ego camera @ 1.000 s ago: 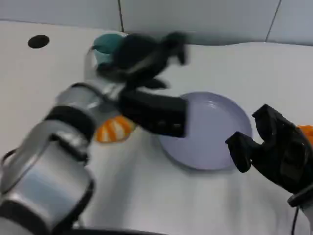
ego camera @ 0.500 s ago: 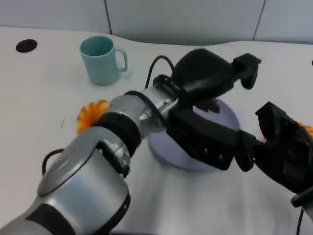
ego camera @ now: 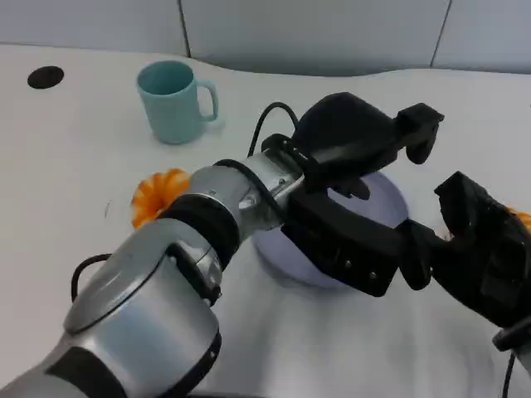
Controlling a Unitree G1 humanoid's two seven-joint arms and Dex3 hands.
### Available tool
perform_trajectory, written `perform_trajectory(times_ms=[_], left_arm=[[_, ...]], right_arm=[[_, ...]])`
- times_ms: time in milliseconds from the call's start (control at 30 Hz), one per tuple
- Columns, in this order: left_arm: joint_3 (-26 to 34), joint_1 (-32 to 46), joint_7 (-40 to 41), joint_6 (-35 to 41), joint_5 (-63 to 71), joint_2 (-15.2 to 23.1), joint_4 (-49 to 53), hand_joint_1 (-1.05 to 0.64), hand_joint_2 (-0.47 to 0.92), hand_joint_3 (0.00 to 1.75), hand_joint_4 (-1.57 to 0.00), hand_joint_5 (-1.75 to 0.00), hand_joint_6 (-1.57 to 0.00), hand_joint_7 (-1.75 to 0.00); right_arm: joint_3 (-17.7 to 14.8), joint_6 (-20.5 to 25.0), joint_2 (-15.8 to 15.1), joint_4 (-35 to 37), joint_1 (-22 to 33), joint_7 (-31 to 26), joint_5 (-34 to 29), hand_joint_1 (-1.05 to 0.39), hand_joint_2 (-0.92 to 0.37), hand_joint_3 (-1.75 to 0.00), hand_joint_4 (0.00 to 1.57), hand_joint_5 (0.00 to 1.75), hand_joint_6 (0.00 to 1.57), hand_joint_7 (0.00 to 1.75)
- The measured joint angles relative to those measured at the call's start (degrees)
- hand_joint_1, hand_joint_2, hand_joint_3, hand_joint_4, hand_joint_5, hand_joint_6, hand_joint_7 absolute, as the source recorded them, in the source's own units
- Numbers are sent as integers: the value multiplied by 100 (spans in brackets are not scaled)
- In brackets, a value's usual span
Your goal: Grasp the bread from the table and place it into the plate.
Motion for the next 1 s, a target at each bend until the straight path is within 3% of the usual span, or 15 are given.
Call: perform_trajectory(times_ms=[33,67,100,133,200,300,400,700,800,1000], left_arm=[[45,3,-17,-14,-43,40,-4,-31,70,4,-93,-121,-93,-110],[182,0,-181,-36,-158,171,-31,-46,74,2,-89,-72,-98,-60],[328,-22,-441,-19,-310,386,-60,-52,75,1,-87,-45,-100,-35],[463,-61,-730,61,-422,662,-61,-55,76,0,-87,-29,-101,-20],[647,-124,-1294,274,-569,1247,-63,-62,79,1,-80,-11,-89,-4],[793,-69,-1729,461,-722,1821,-47,-63,80,1,-66,-2,-72,0],[898,109,-2046,601,-779,2008,-32,-62,80,0,-63,0,-68,0],[1015,333,-2171,886,-928,1920,-40,-66,85,1,-58,-2,-49,0],[980,464,-2208,1037,-908,1923,-5,-81,91,11,-29,0,-33,0],[554,476,-2314,1745,-433,1884,100,-94,92,29,-14,0,-21,0]], right_arm=[[6,0,2,12,-11,1,0,-41,-84,0,88,175,68,174],[11,0,5,39,-26,5,0,-41,-84,0,88,175,68,174],[6,-1,4,65,-29,9,0,-41,-84,0,88,175,68,174],[-9,-4,-5,103,-28,16,0,-41,-84,0,88,175,68,174],[-39,-7,-52,179,-13,30,0,-42,-85,0,88,175,68,174],[-60,-12,-113,213,-22,70,2,-42,-85,-1,88,175,67,174],[-47,-13,-119,313,-69,155,3,-42,-85,-1,88,175,67,175],[-105,54,-208,387,-79,172,42,-44,-83,-1,88,175,72,166],[-124,92,-239,384,-79,160,45,-43,-83,-1,87,175,69,171],[-117,98,-236,379,-79,111,52,-42,-84,-1,87,175,68,172]])
